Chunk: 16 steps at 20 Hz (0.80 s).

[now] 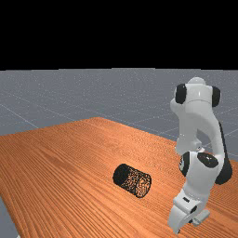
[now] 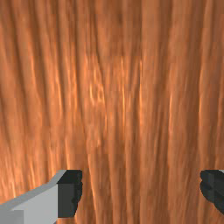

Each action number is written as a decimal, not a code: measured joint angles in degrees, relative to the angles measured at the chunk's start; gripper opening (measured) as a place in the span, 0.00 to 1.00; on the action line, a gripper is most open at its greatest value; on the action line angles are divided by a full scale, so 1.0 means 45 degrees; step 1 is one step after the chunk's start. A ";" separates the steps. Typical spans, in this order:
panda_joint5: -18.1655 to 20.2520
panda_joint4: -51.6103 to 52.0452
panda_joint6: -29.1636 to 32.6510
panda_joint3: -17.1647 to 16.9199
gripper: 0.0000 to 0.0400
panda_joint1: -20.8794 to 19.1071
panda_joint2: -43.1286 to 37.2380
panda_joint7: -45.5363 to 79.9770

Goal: Rotate the holder till the hole upward

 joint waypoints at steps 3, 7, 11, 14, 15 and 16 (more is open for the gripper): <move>-0.0553 0.0741 -0.1677 -0.0536 1.00 0.0781 0.0074 0.0480; -0.1348 0.1038 -0.3531 -0.1233 1.00 0.1392 -0.0239 0.0620; -0.3036 0.1496 -0.5868 -0.2697 1.00 0.2040 0.0364 0.0545; -0.3524 -0.1192 -0.4198 -0.3035 1.00 0.1762 -0.0930 0.0704; -0.3767 -0.1580 -0.4067 -0.3239 1.00 0.1738 -0.1055 0.0715; -0.4022 -0.2012 -0.3880 -0.3451 1.00 0.1696 -0.1199 0.0718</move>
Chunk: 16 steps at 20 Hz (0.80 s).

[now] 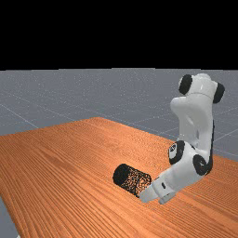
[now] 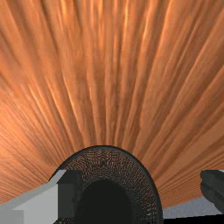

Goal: Rotate the holder till the hole upward

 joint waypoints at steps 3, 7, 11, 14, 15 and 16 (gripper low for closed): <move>-0.0065 -0.1352 0.1349 -0.0072 1.00 -0.0468 -0.0750 -0.0105; 0.0272 -0.2166 0.2120 0.0147 1.00 -0.1310 -0.1268 -0.1158; -0.0746 -0.2830 0.2595 -0.0692 1.00 -0.1039 -0.1350 -0.0394; -0.0886 -0.3415 0.3316 -0.0843 1.00 -0.1405 -0.1628 -0.0604; -0.0929 -0.3531 0.3461 -0.0888 1.00 -0.1484 -0.1677 -0.0648; -0.0953 -0.3566 0.3490 -0.0925 1.00 -0.1524 -0.1683 -0.0657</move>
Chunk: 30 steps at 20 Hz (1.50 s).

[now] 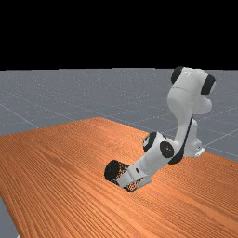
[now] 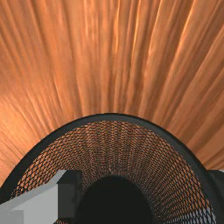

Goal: Rotate the holder till the hole upward

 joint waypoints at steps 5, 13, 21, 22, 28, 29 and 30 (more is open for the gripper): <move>-0.0180 -0.0209 0.0171 -0.0154 0.12 -0.0072 -0.0167 -0.0080; 0.4981 -0.1647 0.1178 0.2845 0.12 -0.3296 -0.2788 -0.5603; 1.0957 -0.3030 -0.1870 0.2734 0.15 -0.4207 -0.5648 -1.0897; 1.1244 -0.4054 -0.1836 0.2327 0.14 -0.3911 -0.6345 -1.1183; 1.3265 -0.5135 -0.3180 0.0652 0.13 -0.4656 -0.7247 -1.4472; 1.4150 -0.5030 -0.2733 0.1195 0.12 -0.5654 -0.7036 -1.5956; 1.5134 -0.4687 -0.2250 0.1888 0.12 -0.6392 -0.5792 -1.6668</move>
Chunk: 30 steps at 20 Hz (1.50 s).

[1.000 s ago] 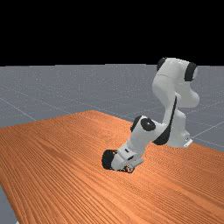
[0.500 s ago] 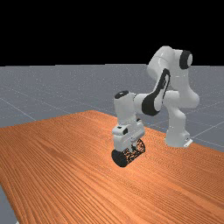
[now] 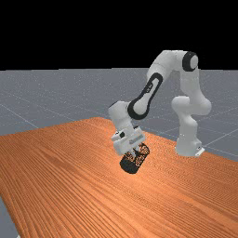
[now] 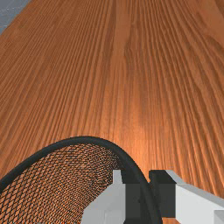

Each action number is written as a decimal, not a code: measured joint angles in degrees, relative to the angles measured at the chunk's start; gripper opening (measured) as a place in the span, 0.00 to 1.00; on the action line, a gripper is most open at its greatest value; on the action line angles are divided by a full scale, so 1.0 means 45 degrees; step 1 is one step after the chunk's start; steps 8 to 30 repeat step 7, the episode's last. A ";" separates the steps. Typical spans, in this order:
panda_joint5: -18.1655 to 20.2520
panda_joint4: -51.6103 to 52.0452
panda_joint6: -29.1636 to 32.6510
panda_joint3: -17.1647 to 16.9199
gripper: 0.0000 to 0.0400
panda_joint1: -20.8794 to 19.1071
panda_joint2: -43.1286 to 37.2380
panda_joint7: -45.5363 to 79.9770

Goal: Rotate the holder till the hole upward

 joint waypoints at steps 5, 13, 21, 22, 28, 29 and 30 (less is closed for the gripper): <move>-0.0772 -0.0184 0.5333 0.0789 0.88 -0.1041 0.0251 -0.3116; 0.1346 0.0723 0.3407 0.0925 0.95 -0.2392 0.0790 -0.3599; 0.1346 0.0723 0.3407 0.0925 0.95 -0.2392 0.0790 -0.3599; 0.1346 0.0723 0.3407 0.0925 0.95 -0.2392 0.0790 -0.3599; 0.1346 0.0723 0.3407 0.0925 0.95 -0.2392 0.0790 -0.3599; 0.1346 0.0723 0.3407 0.0925 0.95 -0.2392 0.0790 -0.3599; 0.1346 0.0723 0.3407 0.0925 0.95 -0.2392 0.0790 -0.3599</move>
